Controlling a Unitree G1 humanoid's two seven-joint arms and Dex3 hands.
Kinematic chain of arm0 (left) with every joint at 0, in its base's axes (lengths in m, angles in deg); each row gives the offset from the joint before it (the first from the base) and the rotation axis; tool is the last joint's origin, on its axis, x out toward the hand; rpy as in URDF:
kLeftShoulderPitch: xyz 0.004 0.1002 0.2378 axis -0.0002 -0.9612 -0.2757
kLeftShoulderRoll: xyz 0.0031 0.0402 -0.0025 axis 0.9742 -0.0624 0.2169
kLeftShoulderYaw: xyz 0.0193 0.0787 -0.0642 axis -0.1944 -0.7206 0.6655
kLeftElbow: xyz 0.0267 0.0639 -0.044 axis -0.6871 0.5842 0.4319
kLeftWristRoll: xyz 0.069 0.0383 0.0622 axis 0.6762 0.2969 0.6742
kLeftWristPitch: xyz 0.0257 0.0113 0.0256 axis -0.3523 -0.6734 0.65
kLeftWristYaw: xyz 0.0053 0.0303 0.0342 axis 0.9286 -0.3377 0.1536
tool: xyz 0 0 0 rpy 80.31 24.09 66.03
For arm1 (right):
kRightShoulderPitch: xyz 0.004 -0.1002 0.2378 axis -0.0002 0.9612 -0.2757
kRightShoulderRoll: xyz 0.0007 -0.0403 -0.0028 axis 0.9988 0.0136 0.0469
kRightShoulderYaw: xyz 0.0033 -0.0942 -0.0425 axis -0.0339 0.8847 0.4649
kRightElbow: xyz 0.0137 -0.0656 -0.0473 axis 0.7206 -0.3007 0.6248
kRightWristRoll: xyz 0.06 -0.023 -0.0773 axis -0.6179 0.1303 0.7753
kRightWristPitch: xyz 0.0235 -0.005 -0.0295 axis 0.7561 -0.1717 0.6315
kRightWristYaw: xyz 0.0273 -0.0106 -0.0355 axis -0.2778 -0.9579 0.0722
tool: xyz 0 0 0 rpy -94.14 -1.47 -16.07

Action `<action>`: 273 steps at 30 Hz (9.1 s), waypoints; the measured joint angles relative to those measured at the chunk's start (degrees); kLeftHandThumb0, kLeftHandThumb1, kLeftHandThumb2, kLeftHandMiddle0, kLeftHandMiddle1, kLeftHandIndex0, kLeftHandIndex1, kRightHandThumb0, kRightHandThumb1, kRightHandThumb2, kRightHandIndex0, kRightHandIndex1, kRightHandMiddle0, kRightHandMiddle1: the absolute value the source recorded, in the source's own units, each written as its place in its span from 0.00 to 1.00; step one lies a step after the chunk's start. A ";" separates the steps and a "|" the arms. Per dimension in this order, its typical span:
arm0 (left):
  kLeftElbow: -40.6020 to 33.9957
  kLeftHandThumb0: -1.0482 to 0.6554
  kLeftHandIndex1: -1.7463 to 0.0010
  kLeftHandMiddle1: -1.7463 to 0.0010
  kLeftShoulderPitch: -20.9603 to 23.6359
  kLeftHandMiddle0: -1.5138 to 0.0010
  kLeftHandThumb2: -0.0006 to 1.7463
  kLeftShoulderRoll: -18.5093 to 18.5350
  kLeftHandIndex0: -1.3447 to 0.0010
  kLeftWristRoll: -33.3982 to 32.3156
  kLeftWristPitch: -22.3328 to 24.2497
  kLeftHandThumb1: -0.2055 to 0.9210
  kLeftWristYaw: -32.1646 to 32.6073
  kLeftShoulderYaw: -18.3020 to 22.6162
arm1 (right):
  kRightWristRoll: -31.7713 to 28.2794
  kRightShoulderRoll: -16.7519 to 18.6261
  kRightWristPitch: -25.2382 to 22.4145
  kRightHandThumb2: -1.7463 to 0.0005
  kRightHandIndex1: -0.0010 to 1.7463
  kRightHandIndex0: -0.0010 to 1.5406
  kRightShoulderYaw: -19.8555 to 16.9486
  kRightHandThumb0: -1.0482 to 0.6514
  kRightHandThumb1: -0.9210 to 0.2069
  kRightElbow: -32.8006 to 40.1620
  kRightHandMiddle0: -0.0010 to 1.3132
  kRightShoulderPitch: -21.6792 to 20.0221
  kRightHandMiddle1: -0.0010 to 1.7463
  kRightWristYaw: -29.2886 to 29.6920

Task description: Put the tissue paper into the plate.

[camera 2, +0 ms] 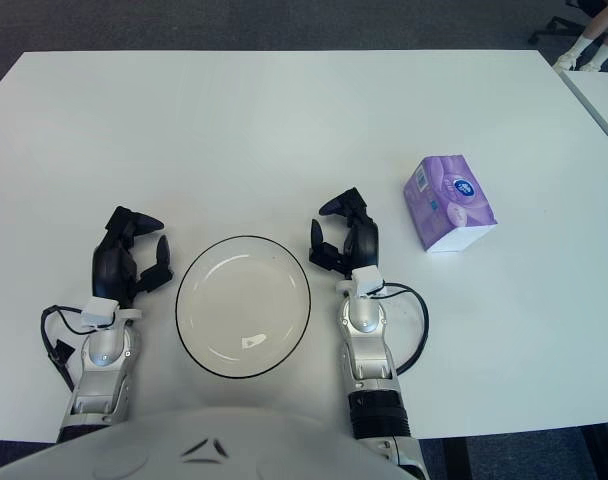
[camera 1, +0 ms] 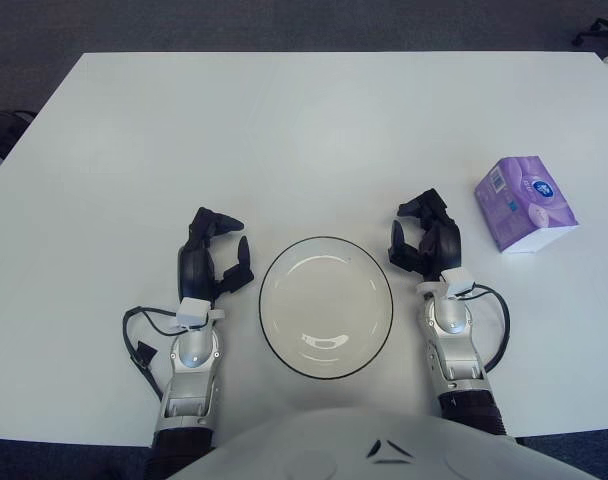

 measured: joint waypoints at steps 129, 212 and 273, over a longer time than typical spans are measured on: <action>0.96 0.36 0.00 0.00 2.16 0.32 0.67 -1.52 0.62 1.81 0.05 0.58 2.56 -2.54 | 24.49 -20.20 11.95 0.62 0.00 0.00 -9.13 0.00 0.00 9.54 0.00 -14.97 0.00 15.22; 1.61 0.36 0.00 0.00 2.83 0.30 0.67 -0.64 0.62 -0.02 -1.08 0.58 0.42 -1.89 | 17.11 -47.79 -34.50 0.40 0.00 0.00 -19.73 0.20 0.54 29.70 0.00 -8.56 0.00 -37.00; -0.37 0.35 0.00 0.00 -1.37 0.26 0.72 0.62 0.58 -2.89 -3.42 0.52 -1.09 0.24 | 13.96 -50.33 -33.80 0.69 0.00 0.00 -7.55 0.02 0.00 14.79 0.00 -10.96 0.00 -37.07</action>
